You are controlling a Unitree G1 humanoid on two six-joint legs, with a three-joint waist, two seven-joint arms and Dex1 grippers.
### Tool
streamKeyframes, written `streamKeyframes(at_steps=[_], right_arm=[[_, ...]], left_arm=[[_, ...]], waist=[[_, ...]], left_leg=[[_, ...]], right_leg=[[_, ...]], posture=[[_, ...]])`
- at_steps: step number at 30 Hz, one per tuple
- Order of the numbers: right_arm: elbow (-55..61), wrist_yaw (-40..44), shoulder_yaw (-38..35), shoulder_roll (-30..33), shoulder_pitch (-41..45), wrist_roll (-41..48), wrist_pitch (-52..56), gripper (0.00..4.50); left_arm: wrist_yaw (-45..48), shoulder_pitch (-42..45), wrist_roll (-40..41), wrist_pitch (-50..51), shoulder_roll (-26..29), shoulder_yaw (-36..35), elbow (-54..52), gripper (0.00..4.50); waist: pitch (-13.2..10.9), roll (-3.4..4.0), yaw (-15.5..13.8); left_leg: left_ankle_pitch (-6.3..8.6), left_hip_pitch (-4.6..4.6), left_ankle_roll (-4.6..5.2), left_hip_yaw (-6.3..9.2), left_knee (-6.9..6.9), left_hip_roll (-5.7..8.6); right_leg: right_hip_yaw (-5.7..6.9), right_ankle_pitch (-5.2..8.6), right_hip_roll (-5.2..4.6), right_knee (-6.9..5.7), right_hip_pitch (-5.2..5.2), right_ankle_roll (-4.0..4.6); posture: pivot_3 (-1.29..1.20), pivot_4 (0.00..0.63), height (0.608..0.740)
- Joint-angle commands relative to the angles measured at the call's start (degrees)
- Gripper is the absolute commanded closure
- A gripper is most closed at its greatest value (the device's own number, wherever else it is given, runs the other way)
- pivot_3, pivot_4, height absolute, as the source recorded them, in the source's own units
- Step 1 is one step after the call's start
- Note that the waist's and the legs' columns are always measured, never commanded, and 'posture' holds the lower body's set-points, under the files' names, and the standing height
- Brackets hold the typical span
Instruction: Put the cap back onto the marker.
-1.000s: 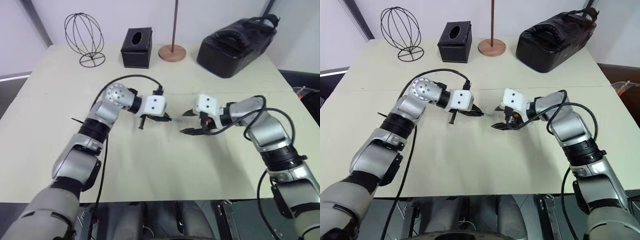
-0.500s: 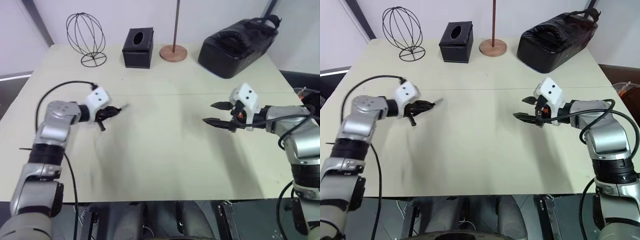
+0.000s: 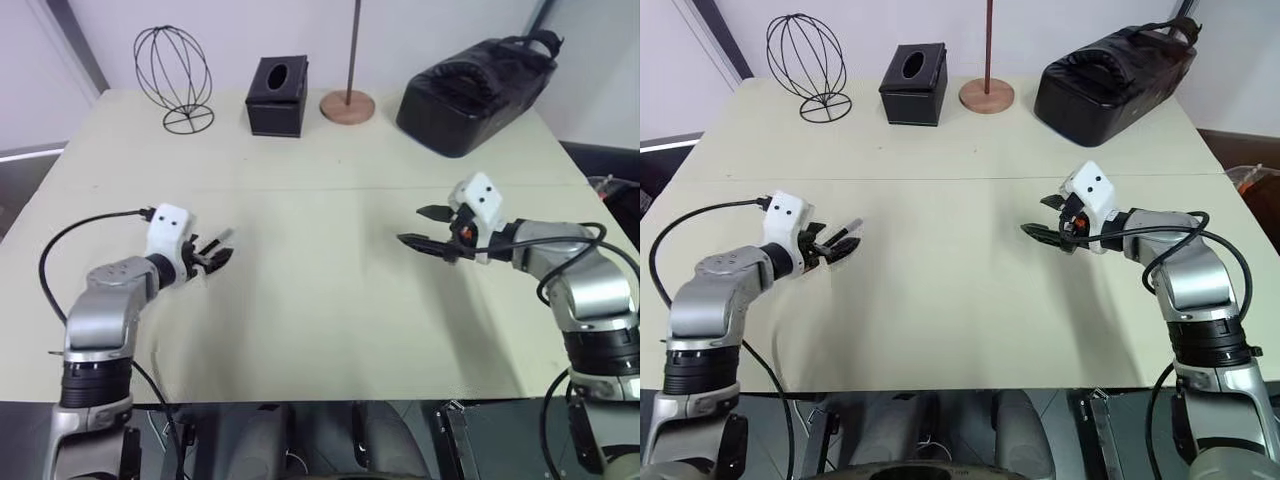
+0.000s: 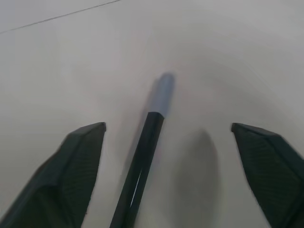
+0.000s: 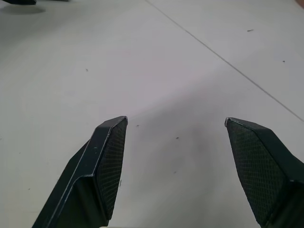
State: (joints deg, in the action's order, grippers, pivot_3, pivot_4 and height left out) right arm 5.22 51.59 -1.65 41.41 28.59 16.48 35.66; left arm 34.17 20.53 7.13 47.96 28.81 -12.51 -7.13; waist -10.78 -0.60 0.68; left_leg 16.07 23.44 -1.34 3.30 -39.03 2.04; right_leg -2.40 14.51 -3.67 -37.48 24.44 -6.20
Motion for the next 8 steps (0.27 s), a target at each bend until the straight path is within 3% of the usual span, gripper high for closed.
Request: streamKeyframes(at_steps=[1,8], right_arm=[[0.4,-0.9,-1.3,0.4,0.9,0.2,-1.3,1.09],[1.1,-4.5,-3.4,-0.2,-1.8,0.6,-1.1,1.09]], left_arm=[[-2.4,3.5,2.4,-4.2,2.2,-6.2,1.5,0.34],[1.0,1.1,4.8,-9.8,11.8,-11.2,8.8,0.34]], waist=[[0.0,0.0,0.0],[0.0,0.0,0.1]], left_leg=[[0.0,0.0,0.0,0.0,0.0,0.0],[0.0,-0.01,-0.02,-0.01,0.1,0.0]], right_leg=[[0.0,0.0,0.0,0.0,0.0,0.0],[-0.01,0.0,-0.01,0.06,0.02,0.01]], posture=[[0.0,0.15,0.74],[0.0,0.15,0.74]])
